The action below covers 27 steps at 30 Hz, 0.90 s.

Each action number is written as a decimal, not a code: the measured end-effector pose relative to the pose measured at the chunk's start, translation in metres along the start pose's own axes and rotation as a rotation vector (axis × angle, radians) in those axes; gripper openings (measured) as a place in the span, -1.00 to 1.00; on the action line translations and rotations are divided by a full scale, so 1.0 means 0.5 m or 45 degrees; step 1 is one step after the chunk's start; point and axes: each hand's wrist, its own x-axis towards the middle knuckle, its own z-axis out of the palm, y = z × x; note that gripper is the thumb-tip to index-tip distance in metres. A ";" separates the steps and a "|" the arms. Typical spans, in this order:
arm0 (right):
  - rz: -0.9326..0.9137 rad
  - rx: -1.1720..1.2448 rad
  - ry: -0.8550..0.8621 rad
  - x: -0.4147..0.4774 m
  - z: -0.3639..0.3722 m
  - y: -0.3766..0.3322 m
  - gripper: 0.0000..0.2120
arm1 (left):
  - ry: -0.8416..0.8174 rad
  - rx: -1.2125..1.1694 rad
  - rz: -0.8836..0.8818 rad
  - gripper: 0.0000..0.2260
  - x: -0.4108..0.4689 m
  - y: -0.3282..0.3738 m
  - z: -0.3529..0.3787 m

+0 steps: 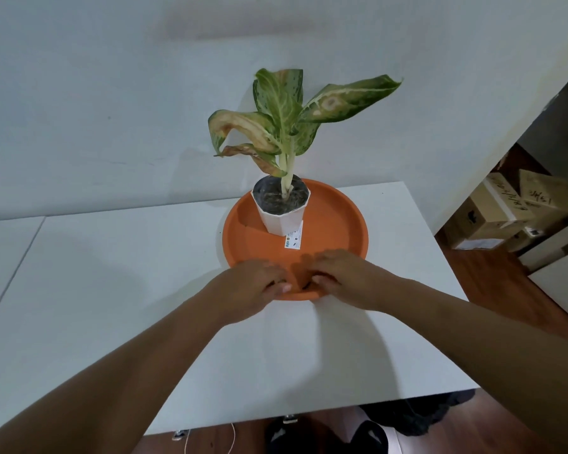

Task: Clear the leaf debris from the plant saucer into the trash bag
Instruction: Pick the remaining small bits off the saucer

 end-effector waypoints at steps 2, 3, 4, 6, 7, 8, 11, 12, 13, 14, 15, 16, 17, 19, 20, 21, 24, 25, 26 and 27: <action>0.150 -0.058 0.010 0.015 -0.008 0.011 -0.66 | 0.055 0.000 -0.129 -0.85 0.012 0.005 -0.005; 0.205 -0.030 -0.023 0.022 -0.014 0.013 -0.61 | 0.059 -0.002 -0.193 -0.83 0.019 0.011 -0.006; 0.231 0.030 -0.052 0.029 -0.018 0.012 -0.60 | 0.044 -0.017 -0.264 -0.82 0.027 0.017 -0.007; 0.219 0.116 -0.072 0.043 -0.024 0.005 -0.63 | 0.017 -0.092 -0.398 -0.78 0.042 0.028 -0.009; 0.197 0.117 -0.068 0.049 -0.025 0.003 -0.66 | 0.010 -0.123 -0.430 -0.78 0.049 0.034 -0.009; 0.166 0.106 -0.055 0.054 -0.023 0.002 -0.70 | 0.014 -0.143 -0.442 -0.79 0.055 0.039 -0.009; 0.124 0.054 -0.039 0.060 -0.014 -0.008 -0.78 | 0.067 -0.209 -0.463 -0.83 0.065 0.046 -0.004; 0.118 0.046 -0.030 0.062 -0.011 -0.012 -0.78 | 0.080 -0.236 -0.482 -0.85 0.066 0.049 -0.002; 0.120 0.038 -0.032 0.063 -0.009 -0.016 -0.78 | 0.090 -0.259 -0.497 -0.86 0.067 0.051 -0.001; 0.119 0.026 -0.035 0.063 -0.008 -0.019 -0.78 | 0.099 -0.279 -0.509 -0.86 0.068 0.052 0.000; 0.127 0.017 -0.043 0.063 -0.007 -0.021 -0.78 | 0.104 -0.304 -0.525 -0.86 0.069 0.053 0.002; 0.138 0.010 -0.046 0.063 -0.005 -0.021 -0.77 | 0.106 -0.332 -0.543 -0.86 0.069 0.053 0.002; 0.149 0.004 -0.053 0.066 -0.003 -0.021 -0.77 | 0.103 -0.348 -0.560 -0.86 0.069 0.052 0.002; 0.156 -0.019 -0.080 0.069 -0.006 -0.025 -0.77 | 0.090 -0.343 -0.580 -0.88 0.069 0.052 0.001; 0.161 -0.032 -0.110 0.070 -0.007 -0.027 -0.76 | 0.084 -0.345 -0.588 -0.89 0.070 0.054 0.000; 0.156 -0.038 -0.138 0.071 -0.008 -0.028 -0.77 | 0.082 -0.355 -0.597 -0.90 0.071 0.055 -0.001; 0.107 -0.015 -0.155 0.071 -0.010 -0.036 -0.77 | 0.062 -0.353 -0.622 -0.88 0.074 0.056 -0.002; 0.096 -0.011 -0.160 0.069 -0.013 -0.040 -0.76 | 0.068 -0.347 -0.621 -0.82 0.074 0.054 0.001; 0.092 0.003 -0.167 0.067 -0.015 -0.044 -0.75 | 0.085 -0.351 -0.616 -0.78 0.073 0.051 0.003; 0.086 0.028 -0.175 0.066 -0.017 -0.047 -0.75 | 0.107 -0.354 -0.608 -0.76 0.072 0.048 0.005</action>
